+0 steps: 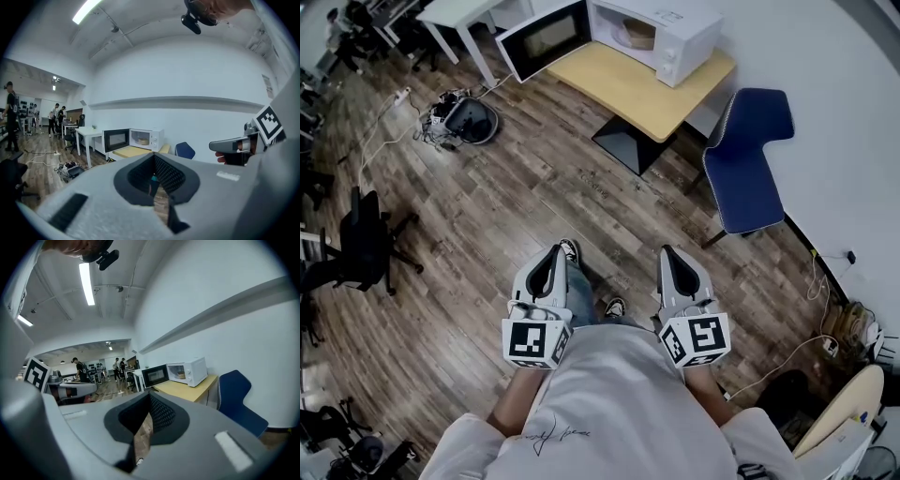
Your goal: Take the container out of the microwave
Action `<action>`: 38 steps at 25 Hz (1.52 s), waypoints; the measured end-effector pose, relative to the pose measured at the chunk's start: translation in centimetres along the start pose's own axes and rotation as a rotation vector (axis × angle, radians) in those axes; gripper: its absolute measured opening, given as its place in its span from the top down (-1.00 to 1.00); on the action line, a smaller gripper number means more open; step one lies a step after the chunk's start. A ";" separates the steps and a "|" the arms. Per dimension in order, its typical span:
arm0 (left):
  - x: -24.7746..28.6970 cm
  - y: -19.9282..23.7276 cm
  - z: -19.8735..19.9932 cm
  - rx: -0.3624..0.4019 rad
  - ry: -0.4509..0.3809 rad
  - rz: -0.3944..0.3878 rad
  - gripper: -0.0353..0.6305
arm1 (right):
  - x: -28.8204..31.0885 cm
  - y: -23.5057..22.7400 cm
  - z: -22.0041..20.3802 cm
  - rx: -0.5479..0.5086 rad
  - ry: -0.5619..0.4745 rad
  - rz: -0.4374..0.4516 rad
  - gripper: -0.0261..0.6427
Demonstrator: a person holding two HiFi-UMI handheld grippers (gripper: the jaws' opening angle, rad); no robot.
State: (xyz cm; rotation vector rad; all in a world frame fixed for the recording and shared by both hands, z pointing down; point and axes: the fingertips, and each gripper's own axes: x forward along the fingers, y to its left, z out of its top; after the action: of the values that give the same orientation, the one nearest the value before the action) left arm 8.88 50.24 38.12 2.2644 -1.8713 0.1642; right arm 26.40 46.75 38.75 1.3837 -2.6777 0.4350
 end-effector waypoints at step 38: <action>18.7 24.6 6.5 -0.084 0.084 -0.220 0.90 | 32.5 10.4 9.3 -0.219 0.034 -0.026 0.89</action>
State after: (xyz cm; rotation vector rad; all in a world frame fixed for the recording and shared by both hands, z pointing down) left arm -11.89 26.43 37.77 2.3462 -1.5450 0.1420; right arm -0.55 24.27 34.71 1.3331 -2.5852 0.1546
